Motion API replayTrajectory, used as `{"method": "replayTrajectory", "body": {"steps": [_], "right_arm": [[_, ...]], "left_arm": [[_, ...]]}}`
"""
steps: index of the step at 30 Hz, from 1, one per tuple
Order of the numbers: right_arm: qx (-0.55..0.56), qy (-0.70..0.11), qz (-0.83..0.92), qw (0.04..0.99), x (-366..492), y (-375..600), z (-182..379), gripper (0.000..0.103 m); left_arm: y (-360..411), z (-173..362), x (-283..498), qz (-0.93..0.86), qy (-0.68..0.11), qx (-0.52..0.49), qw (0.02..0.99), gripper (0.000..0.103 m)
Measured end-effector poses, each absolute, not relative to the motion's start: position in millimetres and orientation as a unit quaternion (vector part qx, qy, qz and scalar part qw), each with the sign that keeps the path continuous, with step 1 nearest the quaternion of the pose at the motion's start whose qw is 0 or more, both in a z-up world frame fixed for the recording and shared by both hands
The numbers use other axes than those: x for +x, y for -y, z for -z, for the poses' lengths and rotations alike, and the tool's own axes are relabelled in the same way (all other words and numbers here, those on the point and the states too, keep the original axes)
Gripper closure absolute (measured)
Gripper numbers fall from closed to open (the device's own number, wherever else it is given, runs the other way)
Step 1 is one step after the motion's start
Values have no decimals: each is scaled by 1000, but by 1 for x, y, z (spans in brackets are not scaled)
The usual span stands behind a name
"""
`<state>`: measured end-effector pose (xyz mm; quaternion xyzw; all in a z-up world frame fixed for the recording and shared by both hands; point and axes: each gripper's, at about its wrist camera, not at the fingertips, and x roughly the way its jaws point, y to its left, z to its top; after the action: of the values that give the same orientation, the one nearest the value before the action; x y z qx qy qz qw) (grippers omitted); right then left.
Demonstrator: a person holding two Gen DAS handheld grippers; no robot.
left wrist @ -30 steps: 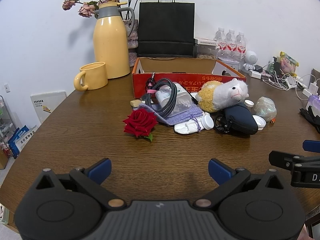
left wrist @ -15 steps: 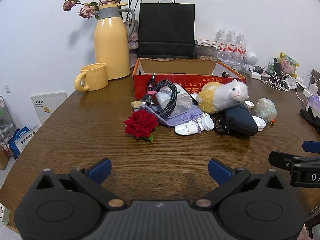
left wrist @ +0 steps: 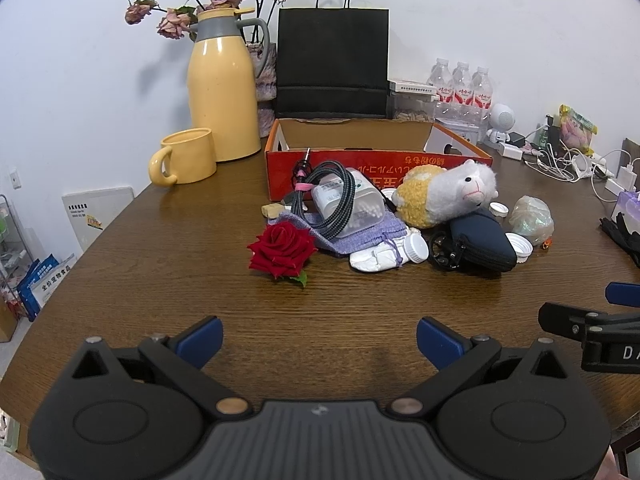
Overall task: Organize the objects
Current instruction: 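Reach the left gripper to the red rose and close on its stem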
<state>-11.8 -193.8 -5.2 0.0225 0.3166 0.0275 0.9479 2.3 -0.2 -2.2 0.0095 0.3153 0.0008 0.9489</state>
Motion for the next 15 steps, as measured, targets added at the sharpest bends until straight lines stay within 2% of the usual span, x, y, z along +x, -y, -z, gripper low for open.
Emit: {"method": "replayTrajectory", "body": {"steps": [10, 15], "right_arm": [[20, -300, -20, 954, -2, 207, 11, 0], [13, -284, -19, 959, 10, 217, 16, 0]], "left_arm": [[-4, 6, 17, 1, -314, 21, 949, 0], [-11, 13, 34, -3, -325, 19, 946, 4]]}}
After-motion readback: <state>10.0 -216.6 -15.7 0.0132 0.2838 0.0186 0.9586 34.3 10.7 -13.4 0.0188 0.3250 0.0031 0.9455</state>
